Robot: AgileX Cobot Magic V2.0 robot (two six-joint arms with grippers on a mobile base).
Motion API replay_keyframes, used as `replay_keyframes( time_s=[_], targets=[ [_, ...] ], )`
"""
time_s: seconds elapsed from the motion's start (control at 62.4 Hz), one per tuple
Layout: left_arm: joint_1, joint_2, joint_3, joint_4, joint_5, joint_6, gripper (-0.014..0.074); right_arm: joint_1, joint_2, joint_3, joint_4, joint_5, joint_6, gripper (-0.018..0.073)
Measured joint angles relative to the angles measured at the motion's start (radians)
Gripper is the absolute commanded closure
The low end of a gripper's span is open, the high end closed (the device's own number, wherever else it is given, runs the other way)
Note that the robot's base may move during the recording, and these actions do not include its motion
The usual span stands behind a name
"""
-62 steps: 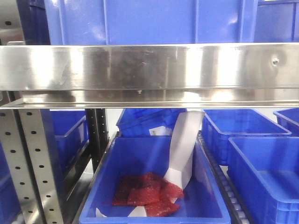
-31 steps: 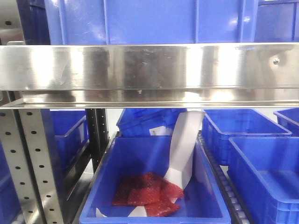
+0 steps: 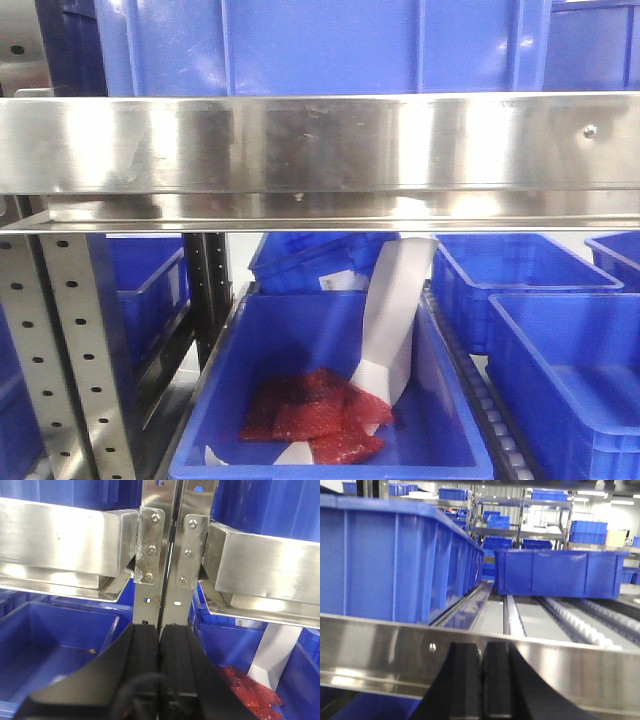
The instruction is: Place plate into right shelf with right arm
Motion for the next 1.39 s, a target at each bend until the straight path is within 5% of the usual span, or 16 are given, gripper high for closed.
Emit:
replay_keyframes(
  time_s=[0.208,0.449,0.881,1.394],
  targets=[
    [0.000,0.000,0.000,0.000,0.000,0.000,0.0724,-0.047,0.000,0.100,-0.012,-0.017,0.123,0.0505],
    [0.000,0.000,0.000,0.000,0.000,0.000,0.0724,-0.050,0.000,0.100,-0.051,-0.017,0.150,0.0505],
    [0.000,0.000,0.000,0.000,0.000,0.000,0.0724,-0.050,0.000,0.100,-0.024,-0.017,0.033,0.0505],
    [0.000,0.000,0.000,0.000,0.000,0.000,0.0724,-0.050,0.000,0.100,-0.014,-0.017,0.022,0.0505]
  ],
)
